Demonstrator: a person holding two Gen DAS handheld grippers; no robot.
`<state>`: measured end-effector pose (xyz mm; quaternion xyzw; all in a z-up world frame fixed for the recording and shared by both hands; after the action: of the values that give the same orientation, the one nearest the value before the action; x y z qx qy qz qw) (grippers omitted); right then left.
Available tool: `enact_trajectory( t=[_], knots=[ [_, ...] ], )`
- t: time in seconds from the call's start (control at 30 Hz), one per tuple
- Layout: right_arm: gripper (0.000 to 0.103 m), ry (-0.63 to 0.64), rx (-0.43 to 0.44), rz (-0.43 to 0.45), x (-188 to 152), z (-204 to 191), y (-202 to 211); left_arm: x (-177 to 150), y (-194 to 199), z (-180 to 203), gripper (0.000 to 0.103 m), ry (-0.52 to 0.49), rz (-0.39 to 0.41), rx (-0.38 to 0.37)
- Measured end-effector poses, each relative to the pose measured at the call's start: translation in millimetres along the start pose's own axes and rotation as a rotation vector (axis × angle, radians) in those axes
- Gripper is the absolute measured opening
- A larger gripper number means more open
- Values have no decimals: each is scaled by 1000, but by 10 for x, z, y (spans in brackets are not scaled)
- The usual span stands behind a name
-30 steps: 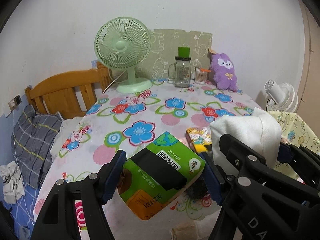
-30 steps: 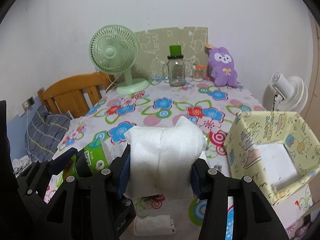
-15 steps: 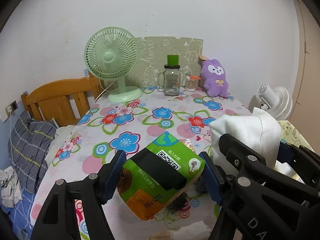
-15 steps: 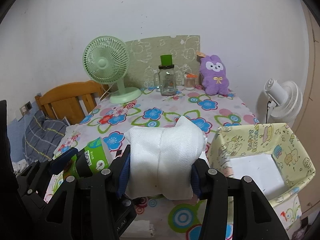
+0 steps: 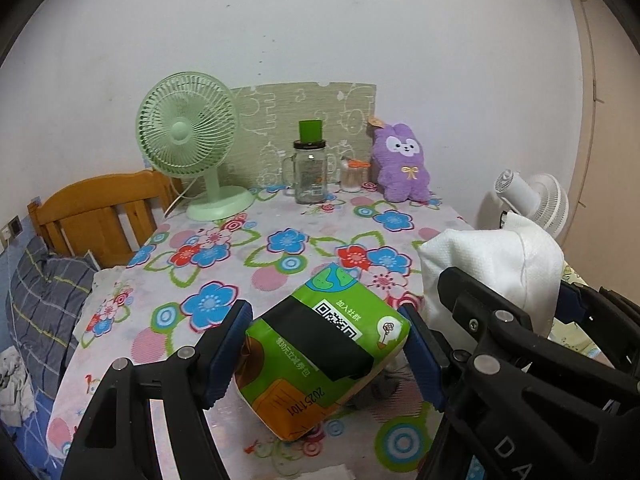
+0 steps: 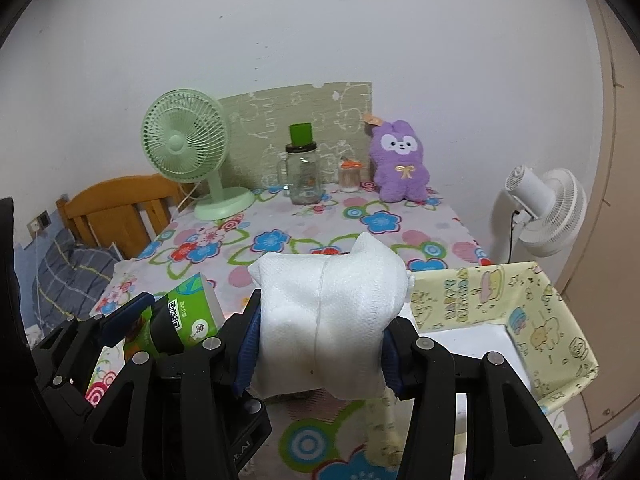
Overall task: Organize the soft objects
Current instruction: 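Lift and carry the tissue box and white cloth toward the yellow-green paper box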
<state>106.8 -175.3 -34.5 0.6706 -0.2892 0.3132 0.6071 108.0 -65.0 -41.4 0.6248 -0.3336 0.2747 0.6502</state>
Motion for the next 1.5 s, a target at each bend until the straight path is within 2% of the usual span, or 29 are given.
enact_trajectory(
  t=[0.73,1.2,1.5],
  knots=[
    [53,-41,-68,56,95,606,144,183,-16,636,75,-66,51,-71],
    [54,-72,-134,60,72,1067,205,223,-94,1112,75,-125,49,-143],
    [54,-92,-145,59,42,1308,151,230,-211,1366,76,-159,38,-180]
  ],
)
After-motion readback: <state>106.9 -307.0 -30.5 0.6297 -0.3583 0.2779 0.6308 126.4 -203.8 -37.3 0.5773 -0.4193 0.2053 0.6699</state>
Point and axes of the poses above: each gripper's, at about its wrist camera, not at the fingertips, and y roughly against the way its jaws point, z to its right, x to its top, the point moved 2 cm from there along -y, roughly the way its jaws point, and after that the axes turned 6 degrees about -z, right-handed, at the moved point
